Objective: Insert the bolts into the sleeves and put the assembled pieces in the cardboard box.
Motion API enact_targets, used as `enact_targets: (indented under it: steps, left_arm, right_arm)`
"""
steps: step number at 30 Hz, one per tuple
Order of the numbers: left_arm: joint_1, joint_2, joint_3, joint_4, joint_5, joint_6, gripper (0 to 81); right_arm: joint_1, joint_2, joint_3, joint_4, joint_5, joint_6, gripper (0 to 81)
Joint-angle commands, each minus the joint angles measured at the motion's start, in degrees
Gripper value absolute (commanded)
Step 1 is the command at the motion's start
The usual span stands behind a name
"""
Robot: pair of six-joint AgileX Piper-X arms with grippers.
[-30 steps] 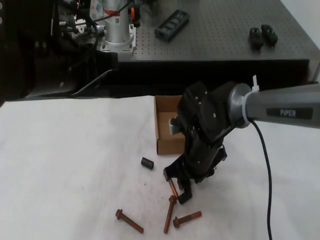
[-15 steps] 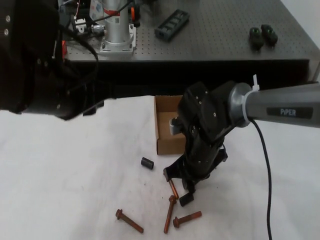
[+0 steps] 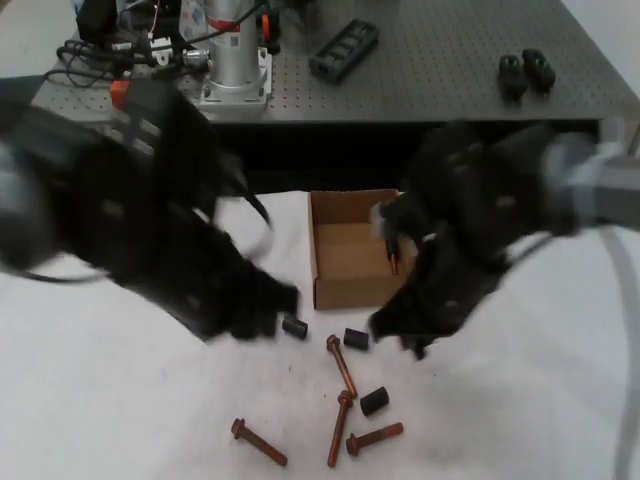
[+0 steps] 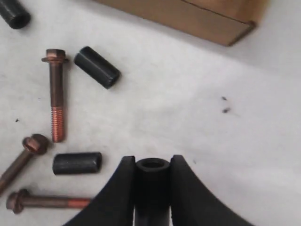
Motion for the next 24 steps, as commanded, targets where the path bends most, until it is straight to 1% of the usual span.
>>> enact_targets:
  steps: [1,3,5,9,13,20,24]
  left_arm:
    - [-1.96,2.24,-2.81,-0.31,-0.11,2.06,26.7]
    - [-3.76,6.25,-6.15,0.80,-2.30,3.97,26.7]
    - [-4.64,10.54,-9.84,3.27,-4.43,5.16,26.7]
    - [-5.01,18.30,-17.54,10.31,-4.43,6.09,26.7]
    - [-5.73,23.78,-23.15,14.09,-4.95,7.25,26.7]
    - [-9.03,26.56,-24.83,13.63,-4.60,8.13,26.7]
    - [-10.32,27.54,-24.83,13.95,-5.70,8.43,26.7]
  right_arm:
    - [-4.25,-11.61,8.14,0.90,0.05,-1.91,0.4]
    - [-5.95,-15.80,11.88,1.05,-0.18,-2.09,0.4]
    - [-7.20,-19.25,15.26,1.52,-0.16,-2.47,0.4]
    - [-8.29,-25.30,20.34,2.34,-0.16,-2.45,0.4]
    - [-8.34,-29.43,23.46,2.57,-0.16,-2.35,0.4]
    - [-8.75,-31.20,25.29,3.27,-0.16,-1.65,0.4]
    - [-9.06,-31.20,25.29,3.73,-0.16,-1.65,0.4]
